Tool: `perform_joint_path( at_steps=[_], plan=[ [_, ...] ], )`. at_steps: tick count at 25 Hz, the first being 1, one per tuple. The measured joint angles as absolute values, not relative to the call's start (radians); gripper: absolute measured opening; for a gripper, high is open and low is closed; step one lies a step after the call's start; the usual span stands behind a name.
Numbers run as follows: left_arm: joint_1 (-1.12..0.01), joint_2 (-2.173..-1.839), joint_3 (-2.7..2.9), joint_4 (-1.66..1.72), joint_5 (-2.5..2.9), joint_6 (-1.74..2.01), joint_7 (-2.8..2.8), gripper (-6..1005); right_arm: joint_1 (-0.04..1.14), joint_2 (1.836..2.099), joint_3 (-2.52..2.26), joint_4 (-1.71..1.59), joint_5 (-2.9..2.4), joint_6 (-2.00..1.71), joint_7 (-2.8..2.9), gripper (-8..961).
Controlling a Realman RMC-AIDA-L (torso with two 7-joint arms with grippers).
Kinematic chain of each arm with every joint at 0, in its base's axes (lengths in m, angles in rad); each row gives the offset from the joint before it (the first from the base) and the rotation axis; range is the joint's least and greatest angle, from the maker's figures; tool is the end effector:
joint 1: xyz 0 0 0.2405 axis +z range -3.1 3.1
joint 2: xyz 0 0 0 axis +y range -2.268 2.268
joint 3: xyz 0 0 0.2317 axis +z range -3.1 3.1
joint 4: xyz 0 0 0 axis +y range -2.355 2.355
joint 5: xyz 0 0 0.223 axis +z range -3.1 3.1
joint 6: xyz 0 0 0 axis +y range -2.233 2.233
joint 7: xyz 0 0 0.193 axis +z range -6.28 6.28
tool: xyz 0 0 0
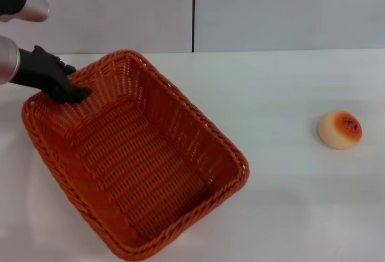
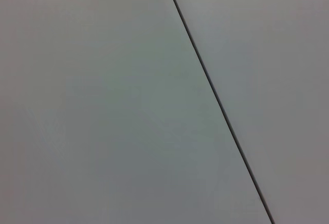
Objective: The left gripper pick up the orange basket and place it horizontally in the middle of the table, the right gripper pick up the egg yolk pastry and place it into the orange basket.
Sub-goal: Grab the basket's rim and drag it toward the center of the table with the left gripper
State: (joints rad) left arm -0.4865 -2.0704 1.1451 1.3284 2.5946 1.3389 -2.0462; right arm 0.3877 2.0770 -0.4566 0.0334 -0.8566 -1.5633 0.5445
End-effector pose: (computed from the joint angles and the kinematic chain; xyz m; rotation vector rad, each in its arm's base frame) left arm -0.2384 0.3995 0.0262 -2.5008 -0.5303 0.3777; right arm 0.3224 0.3296 0.0544 -1.3195 0.6059 1.1071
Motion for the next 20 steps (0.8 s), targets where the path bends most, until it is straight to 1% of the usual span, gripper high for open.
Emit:
perform_joint_path(
  at_steps=[3,8,13,20],
  plan=[
    [-0.483,-2.070,1.168,1.355,2.601,1.345,-2.060,568,0.387,2.077,-0.455,0.031,-0.856,-1.560,0.545,464],
    [-0.493,-2.069,1.193,1.369,2.637,1.376,-2.079,332,0.386,2.077,-0.443,0.029,-0.856,-1.558,0.545,464],
    [-0.510,-2.070,1.203,1.366,2.676,1.405,-2.081,229,0.387,2.076,-0.443,0.028,-0.856,-1.558,0.545,464],
    [-0.523,-2.070,1.202,1.411,2.693,1.435,-2.168,226,0.387,2.075,-0.443,0.016,-0.856,-1.559,0.545,465]
  ],
)
